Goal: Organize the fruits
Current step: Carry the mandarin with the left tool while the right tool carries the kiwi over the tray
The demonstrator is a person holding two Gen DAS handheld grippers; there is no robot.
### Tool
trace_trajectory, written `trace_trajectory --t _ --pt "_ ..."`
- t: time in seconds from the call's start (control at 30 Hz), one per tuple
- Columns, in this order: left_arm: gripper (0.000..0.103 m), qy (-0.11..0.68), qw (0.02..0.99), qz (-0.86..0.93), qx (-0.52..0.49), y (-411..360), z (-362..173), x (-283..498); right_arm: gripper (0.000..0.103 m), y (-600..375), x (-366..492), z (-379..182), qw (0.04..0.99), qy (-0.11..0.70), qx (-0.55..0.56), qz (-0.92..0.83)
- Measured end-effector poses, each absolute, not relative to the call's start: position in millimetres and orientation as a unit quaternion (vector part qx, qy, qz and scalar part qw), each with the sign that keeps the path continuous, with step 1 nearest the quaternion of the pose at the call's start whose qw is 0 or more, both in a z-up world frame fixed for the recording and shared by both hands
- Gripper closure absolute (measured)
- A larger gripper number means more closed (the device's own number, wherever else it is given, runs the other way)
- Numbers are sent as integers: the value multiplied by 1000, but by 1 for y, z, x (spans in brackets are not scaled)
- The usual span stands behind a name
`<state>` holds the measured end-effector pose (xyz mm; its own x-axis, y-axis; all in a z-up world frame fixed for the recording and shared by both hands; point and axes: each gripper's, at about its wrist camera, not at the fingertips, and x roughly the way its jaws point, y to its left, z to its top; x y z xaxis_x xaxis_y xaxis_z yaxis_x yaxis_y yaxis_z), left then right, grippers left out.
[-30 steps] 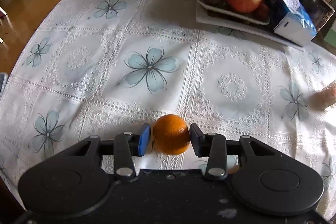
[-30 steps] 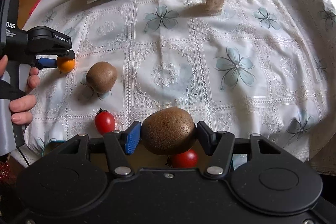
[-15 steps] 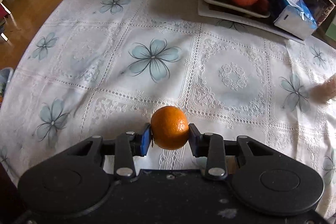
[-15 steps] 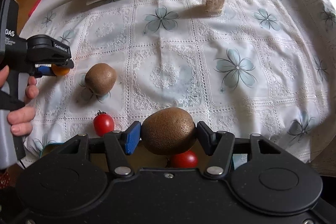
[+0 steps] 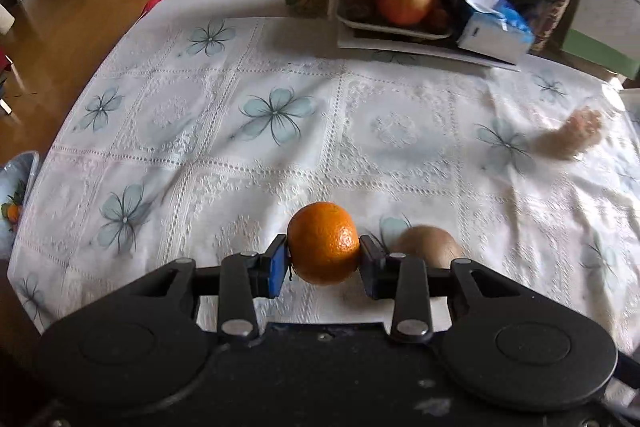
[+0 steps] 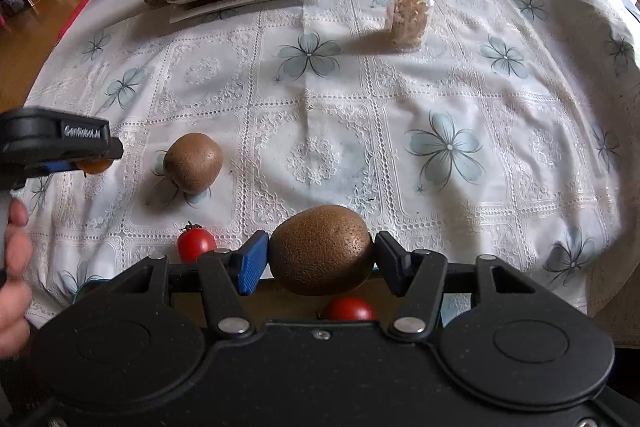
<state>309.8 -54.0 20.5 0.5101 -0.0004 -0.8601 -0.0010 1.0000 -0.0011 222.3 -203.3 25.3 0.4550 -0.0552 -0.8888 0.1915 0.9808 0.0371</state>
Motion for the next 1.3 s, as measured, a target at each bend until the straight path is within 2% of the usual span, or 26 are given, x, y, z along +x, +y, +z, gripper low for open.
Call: trace_trajectory --t 0.2,0.6,0.9,1.3 --pt "66 487 873 -20 10 -56 20 268 41 -201 208 31 860 501 75 -60" --pt "66 519 853 -50 7 -46 8 191 41 -203 150 28 862 496 89 -57" --pt "66 534 844 -45 4 -49 5 160 41 -217 110 25 859 494 119 -65" --pt "65 504 862 -39 26 -61 19 156 41 -213 94 27 869 479 103 -67"
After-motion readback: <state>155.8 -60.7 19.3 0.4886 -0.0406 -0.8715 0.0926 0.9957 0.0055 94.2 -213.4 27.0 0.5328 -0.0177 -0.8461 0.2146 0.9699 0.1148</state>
